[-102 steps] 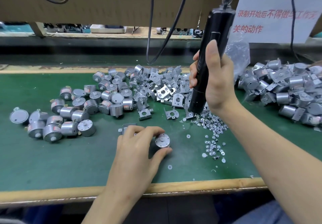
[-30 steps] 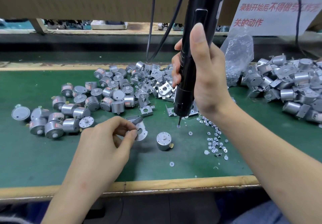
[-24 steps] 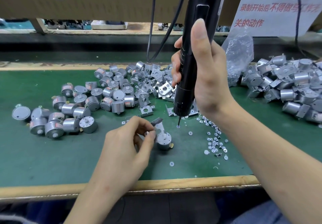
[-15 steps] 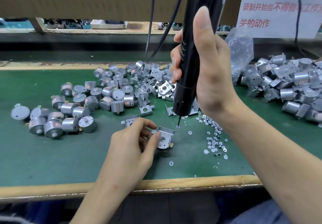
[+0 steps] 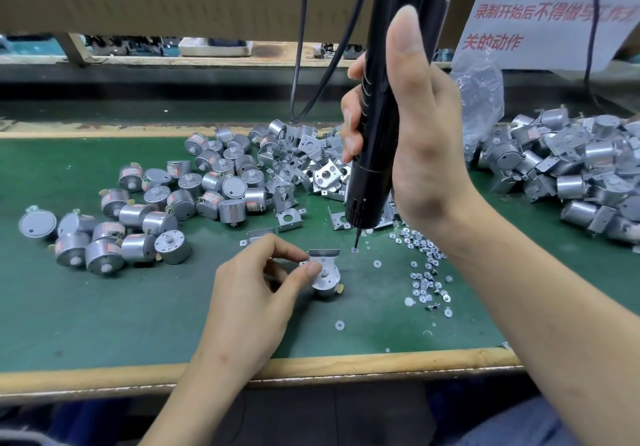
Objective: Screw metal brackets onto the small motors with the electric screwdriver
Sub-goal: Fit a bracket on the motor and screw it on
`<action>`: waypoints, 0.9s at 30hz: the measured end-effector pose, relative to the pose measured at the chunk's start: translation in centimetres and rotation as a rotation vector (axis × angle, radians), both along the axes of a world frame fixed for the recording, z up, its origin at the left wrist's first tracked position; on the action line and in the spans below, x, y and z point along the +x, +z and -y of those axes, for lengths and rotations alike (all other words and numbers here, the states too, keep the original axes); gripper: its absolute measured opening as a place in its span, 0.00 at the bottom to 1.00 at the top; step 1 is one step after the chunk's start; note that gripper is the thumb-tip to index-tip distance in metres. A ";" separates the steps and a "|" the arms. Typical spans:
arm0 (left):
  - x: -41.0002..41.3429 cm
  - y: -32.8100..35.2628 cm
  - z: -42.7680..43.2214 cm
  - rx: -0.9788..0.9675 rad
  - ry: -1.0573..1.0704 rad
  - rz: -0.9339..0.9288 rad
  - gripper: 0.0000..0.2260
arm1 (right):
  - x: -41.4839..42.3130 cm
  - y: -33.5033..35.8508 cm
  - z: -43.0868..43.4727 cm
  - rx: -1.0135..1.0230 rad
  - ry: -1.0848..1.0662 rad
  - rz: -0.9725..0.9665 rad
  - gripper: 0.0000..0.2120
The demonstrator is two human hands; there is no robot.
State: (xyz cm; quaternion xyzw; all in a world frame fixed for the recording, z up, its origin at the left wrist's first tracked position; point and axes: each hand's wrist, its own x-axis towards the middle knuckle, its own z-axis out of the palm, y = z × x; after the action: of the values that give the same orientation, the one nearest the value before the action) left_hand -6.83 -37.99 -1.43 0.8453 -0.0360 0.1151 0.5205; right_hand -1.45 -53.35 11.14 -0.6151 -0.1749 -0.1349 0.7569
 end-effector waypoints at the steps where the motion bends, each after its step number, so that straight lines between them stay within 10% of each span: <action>1: 0.0 0.0 0.0 0.001 0.001 -0.003 0.05 | 0.0 0.0 0.0 0.001 0.001 -0.001 0.19; 11: -0.2 0.4 0.0 0.114 -0.141 -0.009 0.22 | -0.3 -0.4 -0.8 0.018 0.023 0.027 0.23; 27: 0.0 -0.1 -0.1 0.179 -0.167 0.039 0.17 | -0.3 -1.1 -1.8 0.057 0.023 0.057 0.34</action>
State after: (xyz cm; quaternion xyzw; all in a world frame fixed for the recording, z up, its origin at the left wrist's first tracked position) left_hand -6.87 -37.93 -1.56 0.8801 -0.1264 0.0839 0.4499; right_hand -1.74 -51.52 10.03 -0.5873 -0.1995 -0.1486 0.7702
